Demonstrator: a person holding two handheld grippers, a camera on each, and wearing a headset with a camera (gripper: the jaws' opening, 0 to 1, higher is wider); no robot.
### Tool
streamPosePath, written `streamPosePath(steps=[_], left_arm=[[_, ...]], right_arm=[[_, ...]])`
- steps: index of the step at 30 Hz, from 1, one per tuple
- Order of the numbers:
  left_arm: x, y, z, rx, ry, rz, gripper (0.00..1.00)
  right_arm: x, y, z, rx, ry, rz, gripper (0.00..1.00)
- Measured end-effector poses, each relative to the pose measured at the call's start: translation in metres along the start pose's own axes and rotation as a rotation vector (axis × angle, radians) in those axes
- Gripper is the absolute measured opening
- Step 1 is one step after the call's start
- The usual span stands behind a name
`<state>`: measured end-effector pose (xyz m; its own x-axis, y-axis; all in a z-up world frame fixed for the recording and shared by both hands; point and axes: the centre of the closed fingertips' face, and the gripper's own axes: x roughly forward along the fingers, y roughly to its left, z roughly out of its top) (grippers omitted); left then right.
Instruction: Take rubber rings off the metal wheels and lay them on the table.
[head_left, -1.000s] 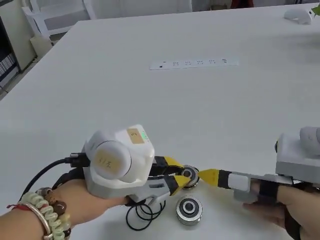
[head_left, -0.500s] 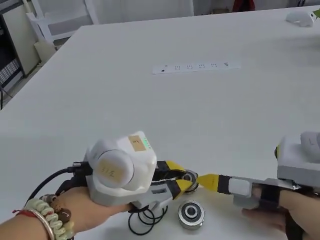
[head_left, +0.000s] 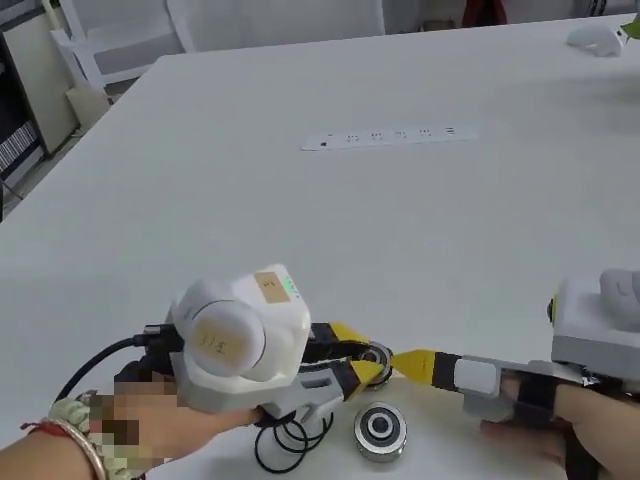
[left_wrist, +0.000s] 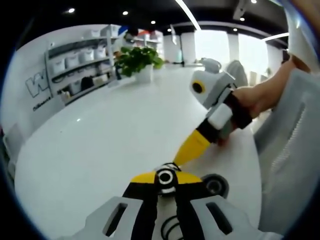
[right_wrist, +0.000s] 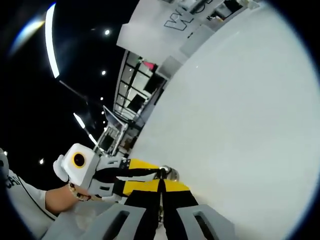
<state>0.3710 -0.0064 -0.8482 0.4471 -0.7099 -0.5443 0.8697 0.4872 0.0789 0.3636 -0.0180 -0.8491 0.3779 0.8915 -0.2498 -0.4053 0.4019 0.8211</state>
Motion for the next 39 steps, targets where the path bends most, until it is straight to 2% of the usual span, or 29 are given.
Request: streamPosePath(steps=[3,4,8,12,15,19,24,39], left_arm=[[0.000,-0.001,-0.001,0.014,0.009,-0.005,0.15],[0.000,-0.001,-0.005,-0.017,0.023,-0.004,0.15],[0.003,0.001,-0.004,-0.003,0.013,-0.013,0.15],[0.004,0.001,-0.004,-0.019,0.009,-0.011,0.14],[0.004,0.000,-0.003,-0.033,0.009,0.004,0.14],[0.003,-0.001,-0.003,-0.022,0.014,0.014,0.14],[0.002,-0.001,-0.004,-0.021,0.015,0.013,0.14],[0.000,-0.001,-0.003,-0.011,0.010,0.011,0.14]], right_arm=[[0.000,-0.001,0.000,-0.002,-0.001,-0.002,0.00],[0.000,-0.001,0.001,0.000,-0.003,-0.002,0.00],[0.001,0.000,0.000,0.006,-0.005,0.005,0.00],[0.003,0.003,0.001,0.017,-0.004,0.008,0.00],[0.005,0.004,0.001,0.012,0.000,0.008,0.00],[0.006,0.005,0.001,0.005,0.006,0.015,0.00],[0.009,0.009,0.001,-0.022,0.019,0.022,0.00],[0.009,0.015,0.000,-0.042,0.018,0.060,0.00]])
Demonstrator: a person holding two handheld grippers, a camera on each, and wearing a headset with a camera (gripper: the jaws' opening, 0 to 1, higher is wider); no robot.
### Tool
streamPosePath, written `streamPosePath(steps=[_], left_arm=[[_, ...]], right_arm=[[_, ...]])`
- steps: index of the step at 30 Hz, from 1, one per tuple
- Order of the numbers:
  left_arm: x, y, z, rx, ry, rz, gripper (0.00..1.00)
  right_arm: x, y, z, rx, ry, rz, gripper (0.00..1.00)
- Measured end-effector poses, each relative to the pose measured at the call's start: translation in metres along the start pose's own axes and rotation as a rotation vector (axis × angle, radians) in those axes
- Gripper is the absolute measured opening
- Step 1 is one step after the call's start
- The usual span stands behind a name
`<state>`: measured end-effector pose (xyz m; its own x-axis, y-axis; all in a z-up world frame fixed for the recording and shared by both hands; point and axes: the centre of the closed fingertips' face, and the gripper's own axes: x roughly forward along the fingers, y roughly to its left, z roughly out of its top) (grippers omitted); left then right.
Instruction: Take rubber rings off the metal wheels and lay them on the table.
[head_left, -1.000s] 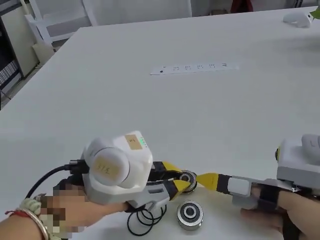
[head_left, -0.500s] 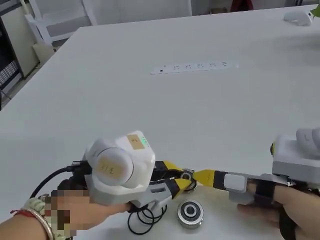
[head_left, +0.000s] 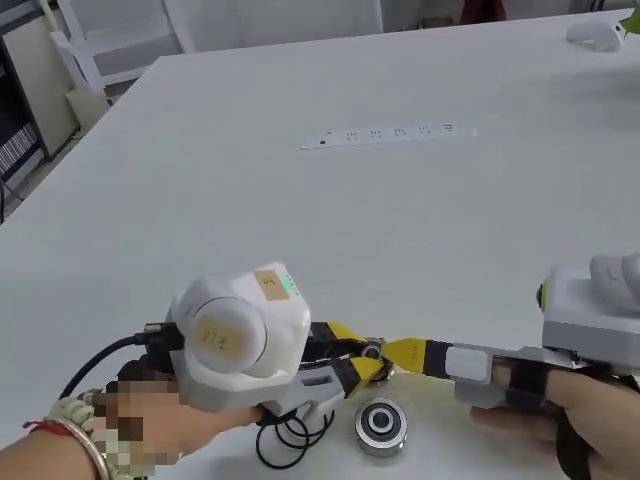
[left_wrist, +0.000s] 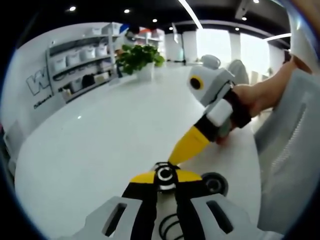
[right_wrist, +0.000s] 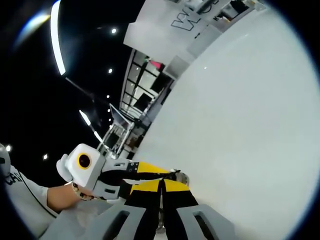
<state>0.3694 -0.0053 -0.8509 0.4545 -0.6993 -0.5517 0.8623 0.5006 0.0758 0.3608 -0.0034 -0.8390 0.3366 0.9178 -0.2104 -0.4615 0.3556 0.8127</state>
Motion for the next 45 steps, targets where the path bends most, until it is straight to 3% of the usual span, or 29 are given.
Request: streamPosePath(steps=[12,19,32,45], left_arm=[[-0.002,0.001,0.000,0.019,0.000,-0.007,0.14],[-0.004,0.001,-0.002,0.018,0.012,-0.019,0.14],[-0.005,0.001,-0.002,0.007,0.019,-0.008,0.14],[-0.004,-0.002,-0.002,0.035,0.020,-0.022,0.14]], right_arm=[[0.000,0.006,-0.001,-0.051,0.001,0.031,0.00],[-0.002,0.000,0.001,-0.090,-0.007,0.007,0.00],[-0.004,-0.005,0.006,-0.064,-0.026,-0.013,0.00],[0.000,0.013,0.001,-0.063,-0.009,0.069,0.00]])
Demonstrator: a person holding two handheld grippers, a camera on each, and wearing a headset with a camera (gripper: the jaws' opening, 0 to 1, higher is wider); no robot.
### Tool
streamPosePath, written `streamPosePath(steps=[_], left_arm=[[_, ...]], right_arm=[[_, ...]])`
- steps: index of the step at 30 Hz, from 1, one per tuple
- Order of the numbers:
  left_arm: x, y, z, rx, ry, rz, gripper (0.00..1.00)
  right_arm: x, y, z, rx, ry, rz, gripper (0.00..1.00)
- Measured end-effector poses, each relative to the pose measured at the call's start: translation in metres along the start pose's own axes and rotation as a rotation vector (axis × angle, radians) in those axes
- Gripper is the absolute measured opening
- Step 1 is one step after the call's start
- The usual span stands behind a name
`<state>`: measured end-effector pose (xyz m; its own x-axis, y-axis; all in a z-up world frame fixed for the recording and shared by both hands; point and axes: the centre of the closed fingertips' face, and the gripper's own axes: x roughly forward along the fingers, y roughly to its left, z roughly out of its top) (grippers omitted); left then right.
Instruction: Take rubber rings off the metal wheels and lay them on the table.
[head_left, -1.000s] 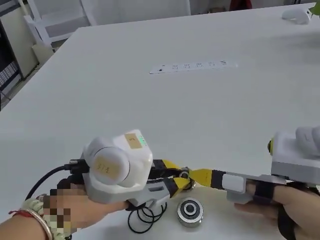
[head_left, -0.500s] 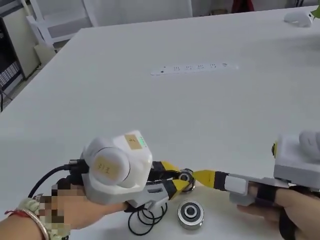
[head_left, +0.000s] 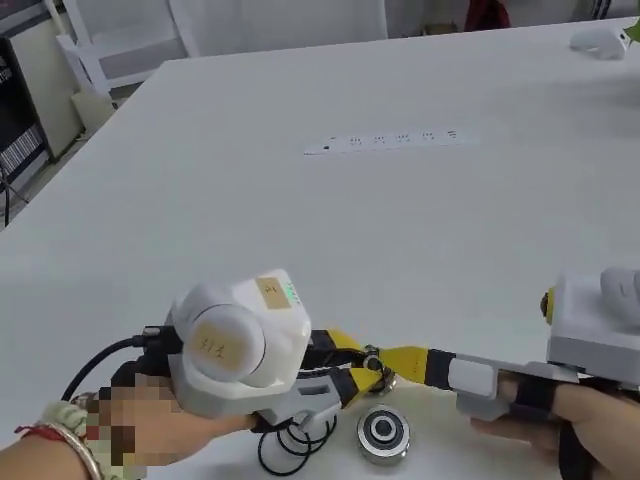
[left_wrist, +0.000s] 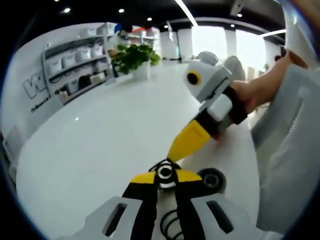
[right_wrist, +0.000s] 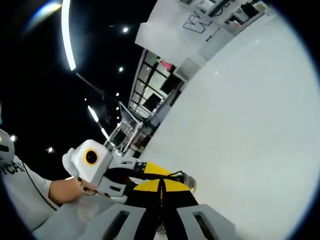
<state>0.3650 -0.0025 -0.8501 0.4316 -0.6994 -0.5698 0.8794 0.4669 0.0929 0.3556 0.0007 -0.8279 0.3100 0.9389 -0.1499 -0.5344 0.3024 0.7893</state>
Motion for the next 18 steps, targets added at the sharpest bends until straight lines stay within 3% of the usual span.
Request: streamPosePath(steps=[7,18], left_arm=[[0.001,0.000,0.000,-0.004,-0.002,0.000,0.14],[0.001,0.001,0.001,-0.021,0.018,0.027,0.15]], right_arm=[[-0.002,0.005,0.001,-0.005,-0.014,0.031,0.00],[-0.004,-0.011,0.004,0.061,-0.022,-0.043,0.00]])
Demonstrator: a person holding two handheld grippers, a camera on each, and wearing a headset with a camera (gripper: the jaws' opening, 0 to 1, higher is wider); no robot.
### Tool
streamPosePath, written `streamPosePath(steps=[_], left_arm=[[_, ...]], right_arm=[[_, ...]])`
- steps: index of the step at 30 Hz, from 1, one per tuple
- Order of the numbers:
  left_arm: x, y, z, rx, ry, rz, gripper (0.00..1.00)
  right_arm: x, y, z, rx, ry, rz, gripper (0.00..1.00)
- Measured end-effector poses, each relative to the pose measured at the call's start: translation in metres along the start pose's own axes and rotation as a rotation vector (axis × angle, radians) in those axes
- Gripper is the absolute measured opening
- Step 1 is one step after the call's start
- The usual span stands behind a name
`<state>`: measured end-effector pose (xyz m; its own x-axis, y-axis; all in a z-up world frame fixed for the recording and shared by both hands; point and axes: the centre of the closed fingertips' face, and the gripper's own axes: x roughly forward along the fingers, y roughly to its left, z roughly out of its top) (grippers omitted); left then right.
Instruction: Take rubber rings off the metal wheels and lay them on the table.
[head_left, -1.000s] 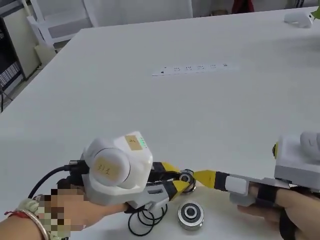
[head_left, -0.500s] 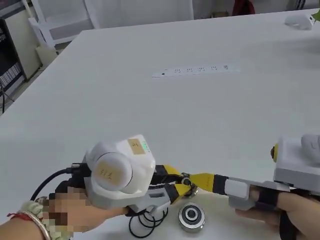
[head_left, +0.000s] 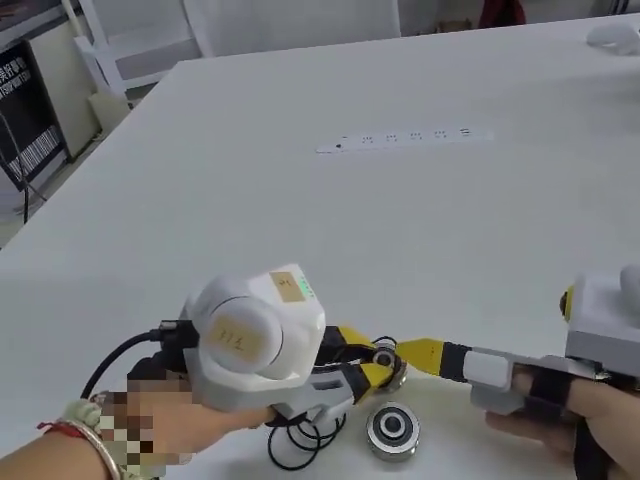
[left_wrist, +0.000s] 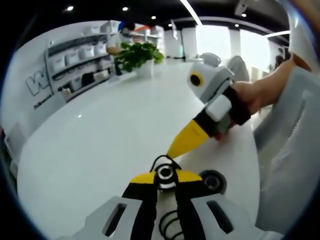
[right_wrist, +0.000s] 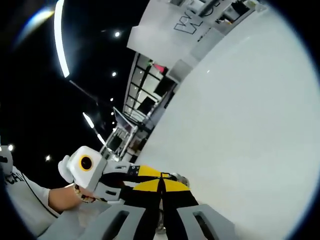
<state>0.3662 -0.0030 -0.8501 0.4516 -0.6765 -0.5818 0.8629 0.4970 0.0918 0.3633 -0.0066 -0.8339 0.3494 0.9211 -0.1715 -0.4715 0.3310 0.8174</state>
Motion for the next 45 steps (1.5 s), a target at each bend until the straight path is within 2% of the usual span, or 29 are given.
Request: streamPosePath(steps=[3,5,6,9,10,12,14,16,20,22,24,25,28,31,32,34,38,42,45], left_arm=[[-0.001,0.000,0.000,0.028,0.025,-0.008,0.15],[-0.002,0.000,0.002,0.043,0.023,-0.019,0.15],[-0.004,-0.001,0.002,0.050,0.040,-0.032,0.15],[-0.010,-0.005,0.005,0.020,0.055,-0.048,0.22],[-0.014,-0.009,0.012,-0.009,0.036,-0.061,0.25],[-0.022,-0.013,0.023,-0.010,0.008,-0.078,0.29],[-0.028,-0.017,0.027,0.011,0.008,-0.085,0.31],[-0.036,-0.023,0.026,0.034,0.029,-0.112,0.32],[-0.060,-0.030,0.038,0.045,-0.002,-0.124,0.40],[-0.072,-0.030,0.044,0.052,-0.017,-0.112,0.44],[-0.082,-0.028,0.049,0.067,-0.030,-0.097,0.46],[-0.089,-0.027,0.051,0.076,-0.030,-0.086,0.47],[-0.104,-0.023,0.053,0.090,-0.034,-0.060,0.49],[-0.122,-0.017,0.055,0.105,-0.049,-0.021,0.52],[-0.129,-0.014,0.056,0.104,-0.058,-0.007,0.53],[-0.140,-0.009,0.053,0.096,-0.063,0.017,0.53],[-0.158,0.005,0.043,0.077,-0.054,0.090,0.54],[-0.175,0.008,0.036,0.045,-0.078,0.109,0.56],[-0.184,0.011,0.030,0.032,-0.078,0.138,0.57]], right_arm=[[-0.001,-0.001,0.001,0.004,-0.001,-0.009,0.00],[-0.002,0.001,0.001,-0.005,-0.002,-0.017,0.00],[-0.002,0.003,0.000,-0.013,-0.001,-0.017,0.00],[-0.004,0.006,0.000,-0.016,0.000,-0.017,0.00],[-0.006,0.007,0.000,-0.015,0.001,-0.018,0.00],[-0.009,0.008,-0.001,-0.013,0.002,-0.018,0.00],[-0.012,0.011,-0.001,-0.015,0.001,-0.017,0.00],[-0.017,0.012,-0.002,-0.023,0.002,-0.022,0.00],[-0.028,0.016,-0.002,-0.034,-0.005,-0.027,0.00],[-0.033,0.020,0.001,-0.039,-0.023,-0.017,0.00],[-0.039,0.030,0.012,0.007,-0.085,0.020,0.00],[-0.042,0.031,0.016,0.009,-0.099,0.019,0.00],[-0.053,0.037,0.026,-0.018,-0.127,0.008,0.00],[-0.059,0.042,0.030,-0.031,-0.135,0.002,0.00],[-0.063,0.041,0.030,-0.056,-0.127,-0.010,0.00],[-0.068,0.039,0.030,-0.084,-0.122,-0.035,0.00],[-0.077,0.042,0.033,-0.089,-0.136,-0.042,0.00],[-0.085,0.047,0.038,-0.101,-0.144,-0.052,0.00],[-0.088,0.051,0.041,-0.117,-0.139,-0.056,0.00]])
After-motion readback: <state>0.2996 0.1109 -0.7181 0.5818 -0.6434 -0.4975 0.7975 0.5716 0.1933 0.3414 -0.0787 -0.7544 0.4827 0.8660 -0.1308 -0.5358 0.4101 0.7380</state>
